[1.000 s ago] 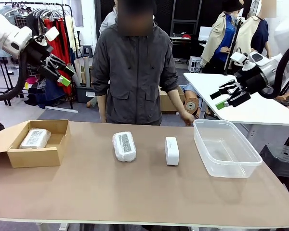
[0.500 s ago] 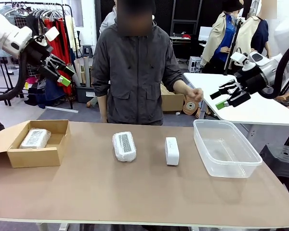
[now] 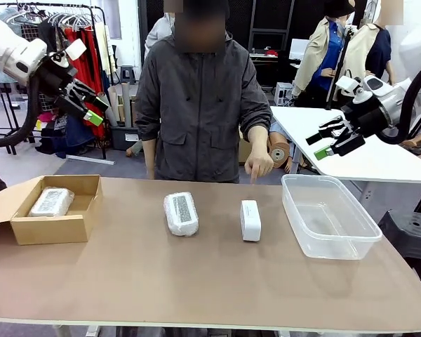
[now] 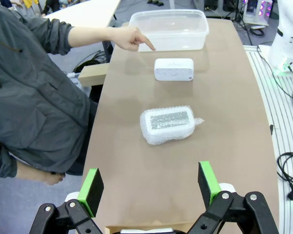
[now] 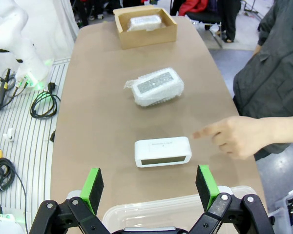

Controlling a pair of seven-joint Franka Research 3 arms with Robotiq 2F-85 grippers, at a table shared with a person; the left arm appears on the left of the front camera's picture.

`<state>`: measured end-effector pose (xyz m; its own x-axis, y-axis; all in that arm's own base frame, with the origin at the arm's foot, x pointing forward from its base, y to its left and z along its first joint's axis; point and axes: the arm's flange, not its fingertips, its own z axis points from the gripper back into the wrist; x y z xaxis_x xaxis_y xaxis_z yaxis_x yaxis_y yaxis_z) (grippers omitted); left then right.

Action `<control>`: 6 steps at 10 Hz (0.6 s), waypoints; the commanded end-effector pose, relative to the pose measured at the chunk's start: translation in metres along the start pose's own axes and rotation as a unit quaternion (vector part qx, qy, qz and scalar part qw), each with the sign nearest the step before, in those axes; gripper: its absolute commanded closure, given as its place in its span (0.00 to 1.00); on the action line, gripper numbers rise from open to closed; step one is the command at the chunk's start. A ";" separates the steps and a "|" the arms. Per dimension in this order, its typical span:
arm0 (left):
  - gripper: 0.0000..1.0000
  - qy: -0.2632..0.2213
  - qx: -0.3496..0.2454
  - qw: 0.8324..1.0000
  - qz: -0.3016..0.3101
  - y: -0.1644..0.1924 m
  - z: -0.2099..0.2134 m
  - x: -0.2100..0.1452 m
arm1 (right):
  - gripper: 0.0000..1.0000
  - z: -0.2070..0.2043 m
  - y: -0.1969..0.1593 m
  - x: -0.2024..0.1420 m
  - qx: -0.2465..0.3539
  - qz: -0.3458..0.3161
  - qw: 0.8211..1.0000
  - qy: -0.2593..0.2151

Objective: Separate and place wrapped and unwrapped clocks.
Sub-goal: Pick up the Digital clock indicated by the person.

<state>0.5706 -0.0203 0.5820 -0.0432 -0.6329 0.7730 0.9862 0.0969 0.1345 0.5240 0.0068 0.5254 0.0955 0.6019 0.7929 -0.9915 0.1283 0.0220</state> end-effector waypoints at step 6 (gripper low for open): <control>0.00 0.000 0.001 1.000 0.000 -0.001 0.000 0.000 | 0.00 0.000 0.000 0.002 0.000 0.002 1.000 0.000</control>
<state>0.5706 -0.0203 0.5820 -0.0432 -0.6329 0.7730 0.9862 0.0969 0.1345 0.5240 0.0068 0.5254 0.0955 0.6019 0.7929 -0.9915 0.1283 0.0220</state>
